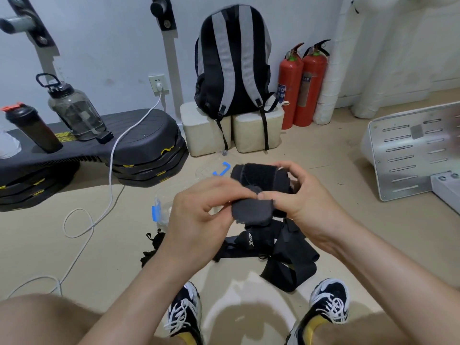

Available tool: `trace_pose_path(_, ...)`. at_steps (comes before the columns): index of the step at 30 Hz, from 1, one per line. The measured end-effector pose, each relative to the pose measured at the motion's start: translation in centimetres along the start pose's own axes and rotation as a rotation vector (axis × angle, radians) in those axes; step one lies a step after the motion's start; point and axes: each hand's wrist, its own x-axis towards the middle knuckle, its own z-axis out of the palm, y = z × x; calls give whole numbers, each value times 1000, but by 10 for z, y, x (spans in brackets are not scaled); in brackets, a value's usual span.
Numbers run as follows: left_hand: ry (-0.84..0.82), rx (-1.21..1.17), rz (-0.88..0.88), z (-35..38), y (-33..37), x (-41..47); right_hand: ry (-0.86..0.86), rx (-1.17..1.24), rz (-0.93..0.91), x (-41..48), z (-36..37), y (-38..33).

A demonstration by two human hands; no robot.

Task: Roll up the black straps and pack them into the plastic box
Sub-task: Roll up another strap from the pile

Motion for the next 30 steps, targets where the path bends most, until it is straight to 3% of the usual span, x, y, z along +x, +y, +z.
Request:
trace_pose_path(4, 4, -192, -225, 5, 10, -1, -57, -30, 1, -1, -2, 2)
trace_pose_path(10, 19, -218, -174, -8, 15, -7, -105, -17, 85, 1, -10, 0)
trace_pose_path(14, -32, -214, -122, -14, 24, -12, -84, -16, 78, -1, -8, 1)
trace_pose_path(17, 23, -247, -157, -19, 24, -7, -93, -16, 53, -3, -10, 0)
trace_pose_path(21, 172, -311, -318, -16, 15, 4, -173, -237, -77, -7, -8, -3)
trace_pose_path(24, 169, -221, -334, -10, 11, 7, -192, -317, -98, -10, -4, -4)
trace_pose_path(30, 132, -323, -493, -3, 6, 8, -247, -512, -143, -12, 2, -1)
